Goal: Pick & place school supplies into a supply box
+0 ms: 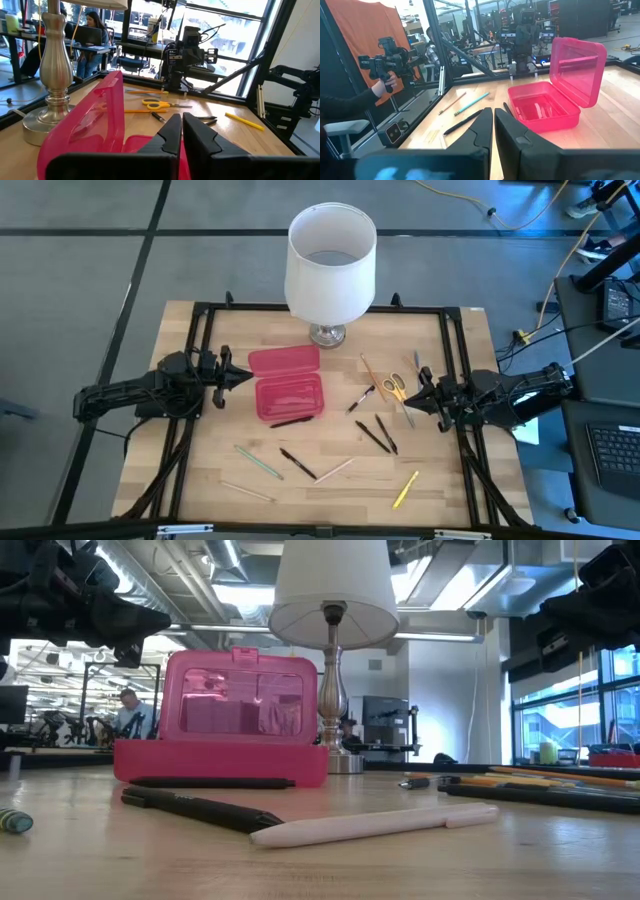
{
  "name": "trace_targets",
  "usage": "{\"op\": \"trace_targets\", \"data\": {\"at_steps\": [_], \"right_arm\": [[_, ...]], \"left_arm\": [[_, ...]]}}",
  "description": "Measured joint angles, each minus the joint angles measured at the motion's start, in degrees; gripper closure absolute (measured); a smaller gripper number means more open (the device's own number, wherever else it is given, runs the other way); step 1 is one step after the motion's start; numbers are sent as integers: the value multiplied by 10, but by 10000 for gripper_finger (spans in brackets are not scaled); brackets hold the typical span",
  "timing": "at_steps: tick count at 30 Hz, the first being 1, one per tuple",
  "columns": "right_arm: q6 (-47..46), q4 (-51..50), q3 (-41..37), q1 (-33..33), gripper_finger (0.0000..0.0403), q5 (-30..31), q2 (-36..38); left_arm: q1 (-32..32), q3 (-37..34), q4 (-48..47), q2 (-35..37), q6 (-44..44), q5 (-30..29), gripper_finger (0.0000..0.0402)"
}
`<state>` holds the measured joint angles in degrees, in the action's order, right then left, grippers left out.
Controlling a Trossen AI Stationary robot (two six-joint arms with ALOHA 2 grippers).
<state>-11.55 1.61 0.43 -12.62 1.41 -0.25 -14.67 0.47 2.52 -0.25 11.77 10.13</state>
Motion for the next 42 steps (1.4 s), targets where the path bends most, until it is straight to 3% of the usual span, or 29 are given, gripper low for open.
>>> {"op": "trace_targets", "data": {"at_steps": [42], "right_arm": [[45, 0, 0, 0, 379, 0, 0]], "left_arm": [[0, 0, 0, 0, 15, 0, 379]]}}
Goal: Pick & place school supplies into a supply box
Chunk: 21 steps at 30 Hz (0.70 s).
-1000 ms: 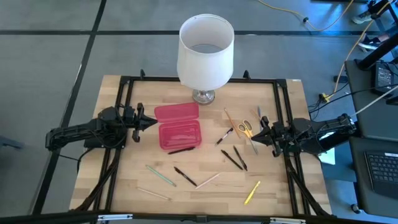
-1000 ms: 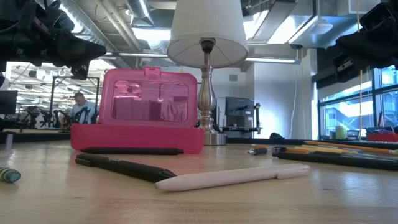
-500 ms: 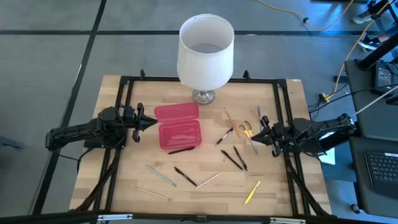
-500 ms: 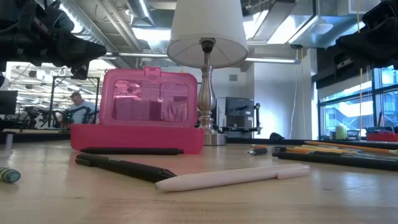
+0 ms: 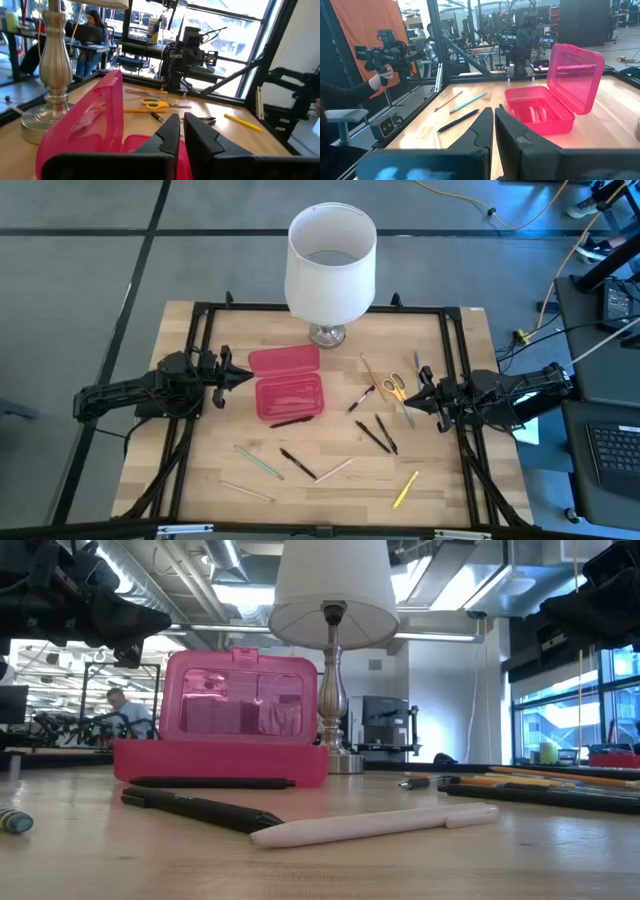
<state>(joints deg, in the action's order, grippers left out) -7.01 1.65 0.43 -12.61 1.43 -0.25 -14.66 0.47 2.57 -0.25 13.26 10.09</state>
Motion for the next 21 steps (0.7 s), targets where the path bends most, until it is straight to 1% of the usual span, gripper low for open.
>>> {"op": "trace_targets", "data": {"at_steps": [7, 11, 16, 21], "right_arm": [[0, 0, 0, 0, 379, 0, 0], [0, 0, 0, 0, 379, 0, 0], [0, 0, 0, 0, 379, 0, 0], [0, 0, 0, 0, 379, 0, 0]], "left_arm": [[0, 0, 0, 0, 1, 0, 361], [0, 0, 0, 0, 1, 0, 343], [0, 0, 0, 0, 1, 0, 304], [0, 0, 0, 0, 1, 0, 253]]}}
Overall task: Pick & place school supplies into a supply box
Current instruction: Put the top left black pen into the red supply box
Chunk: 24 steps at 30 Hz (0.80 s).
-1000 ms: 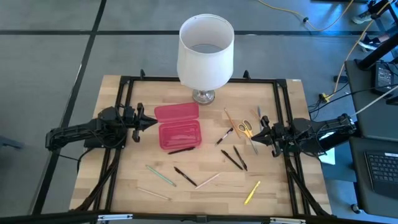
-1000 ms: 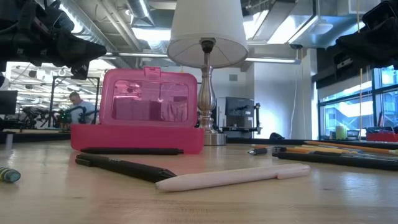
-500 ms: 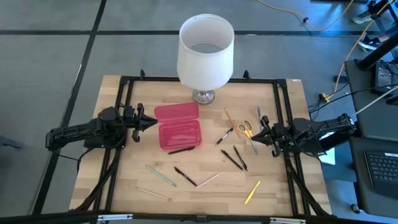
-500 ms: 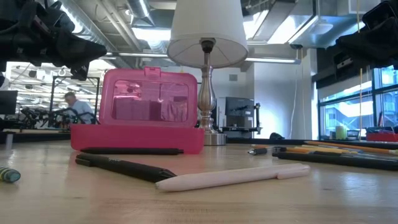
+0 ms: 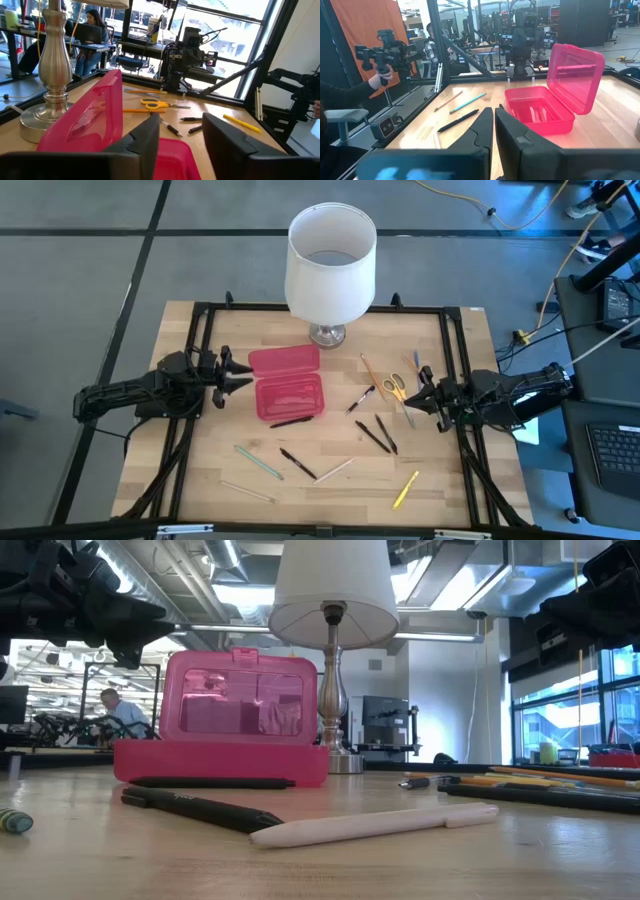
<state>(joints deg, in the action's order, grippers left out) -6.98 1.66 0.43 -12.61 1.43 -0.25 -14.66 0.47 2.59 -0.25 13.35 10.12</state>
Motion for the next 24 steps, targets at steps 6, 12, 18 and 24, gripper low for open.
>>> {"op": "trace_targets", "data": {"at_steps": [6, 12, 18, 24], "right_arm": [[0, 0, 0, 0, 379, 0, 0], [0, 0, 0, 0, 379, 0, 0], [0, 0, 0, 0, 379, 0, 0], [0, 0, 0, 0, 379, 0, 0]], "left_arm": [[0, 0, 0, 0, 0, 0, 206], [0, 0, 0, 0, 37, 0, 196], [0, 0, 7, 0, 25, -29, 203], [0, 0, 70, 0, 21, -23, 202]]}}
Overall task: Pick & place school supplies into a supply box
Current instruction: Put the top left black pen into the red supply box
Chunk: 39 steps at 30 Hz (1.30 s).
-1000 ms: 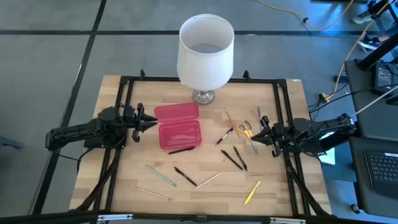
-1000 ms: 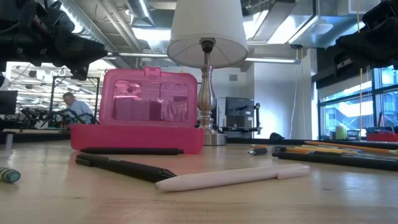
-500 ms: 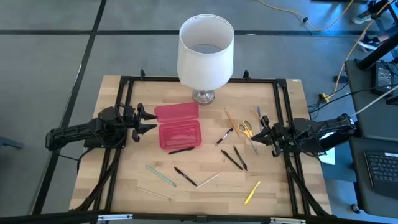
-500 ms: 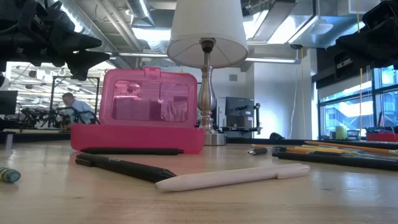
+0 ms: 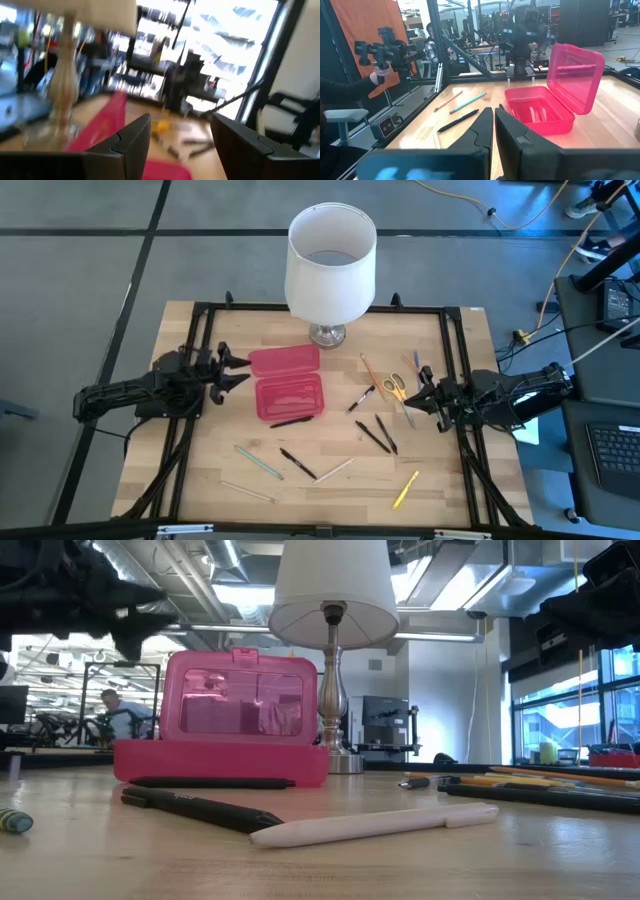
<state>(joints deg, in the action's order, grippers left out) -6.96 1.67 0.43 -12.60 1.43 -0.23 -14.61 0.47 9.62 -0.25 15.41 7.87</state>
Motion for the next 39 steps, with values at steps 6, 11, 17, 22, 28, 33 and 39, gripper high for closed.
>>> {"op": "trace_targets", "data": {"at_steps": [6, 11, 17, 22, 28, 33, 39], "right_arm": [[0, 0, 0, 0, 379, 0, 0], [0, 0, 0, 0, 379, 0, 0], [0, 0, 0, 0, 379, 0, 0], [0, 0, 0, 0, 379, 0, 0], [5, 0, 0, 0, 379, 0, 0], [42, 0, 0, 0, 379, 0, 0], [45, 0, 0, 0, 379, 0, 0]], "left_arm": [[0, 33, 61, 0, -41, 13, 211], [0, 75, 49, -9, -66, 13, 217], [0, 110, 23, -58, -103, 13, 220], [17, 135, 21, -148, -155, 12, 220], [92, 210, 21, -287, -235, -42, 220], [179, 310, -67, -401, -285, -151, 220], [281, 405, -201, -532, -257, -317, 220]]}}
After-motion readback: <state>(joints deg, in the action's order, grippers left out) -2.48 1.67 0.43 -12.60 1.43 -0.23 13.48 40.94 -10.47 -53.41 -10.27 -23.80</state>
